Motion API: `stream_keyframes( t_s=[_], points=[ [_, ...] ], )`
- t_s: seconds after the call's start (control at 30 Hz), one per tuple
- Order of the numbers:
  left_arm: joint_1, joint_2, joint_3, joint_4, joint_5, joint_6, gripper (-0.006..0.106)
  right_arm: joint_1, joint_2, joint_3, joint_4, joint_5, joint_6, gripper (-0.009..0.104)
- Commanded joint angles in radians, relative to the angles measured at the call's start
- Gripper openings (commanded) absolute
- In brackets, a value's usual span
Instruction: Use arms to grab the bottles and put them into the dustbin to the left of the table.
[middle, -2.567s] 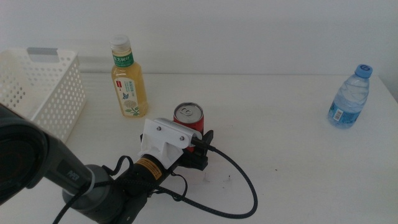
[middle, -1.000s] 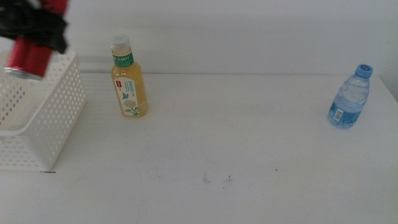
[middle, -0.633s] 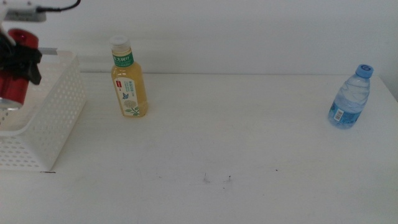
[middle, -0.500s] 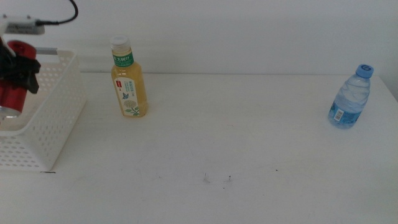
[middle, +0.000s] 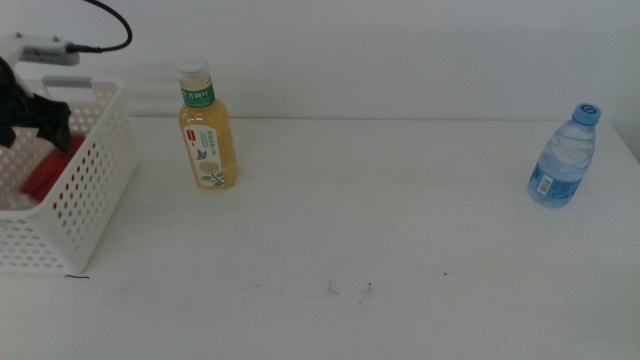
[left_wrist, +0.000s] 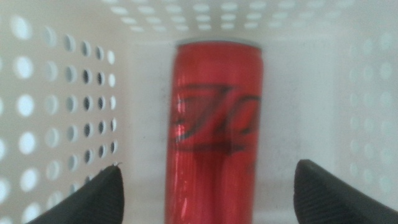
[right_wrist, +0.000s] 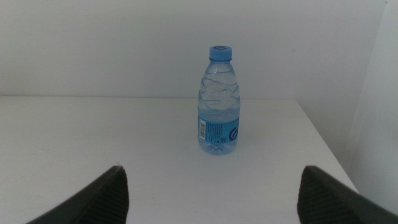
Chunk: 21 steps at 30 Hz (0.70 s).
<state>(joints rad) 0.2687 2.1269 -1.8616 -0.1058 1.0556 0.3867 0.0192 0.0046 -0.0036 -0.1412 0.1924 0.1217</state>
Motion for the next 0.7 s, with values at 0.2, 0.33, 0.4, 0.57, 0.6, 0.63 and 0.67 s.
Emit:
stream_keyframes(
  t_s=[0.2,0.33,0.4,0.57,0.6,0.63,0.67],
  points=[
    [-0.001,-0.149,-0.007,-0.03,0.057,-0.048,0.094,-0.009,-0.005,0.004,-0.011,-0.012,-0.006,0.092],
    [-0.032,-0.302,0.141,-0.112,-0.045,-0.119,0.094,-0.009,-0.005,0.004,-0.011,-0.012,-0.006,0.092],
    [-0.056,-0.402,0.252,-0.11,-0.139,-0.168,0.094,-0.009,-0.005,0.004,-0.011,-0.012,-0.006,0.092],
    [-0.178,-0.68,0.614,-0.063,-0.434,-0.244,0.094,-0.009,-0.005,0.004,-0.011,-0.012,-0.006,0.092],
    [-0.201,-0.73,0.696,-0.06,-0.496,-0.258,0.094,-0.009,-0.005,0.004,-0.011,-0.012,-0.006,0.092],
    [-0.228,-0.789,0.778,-0.06,-0.577,-0.265,0.094,-0.009,-0.005,0.004,-0.011,-0.012,-0.006,0.092],
    [-0.255,-0.845,0.86,-0.06,-0.662,-0.265,0.094,-0.009,-0.005,0.004,-0.011,-0.012,-0.006,0.092]
  ],
)
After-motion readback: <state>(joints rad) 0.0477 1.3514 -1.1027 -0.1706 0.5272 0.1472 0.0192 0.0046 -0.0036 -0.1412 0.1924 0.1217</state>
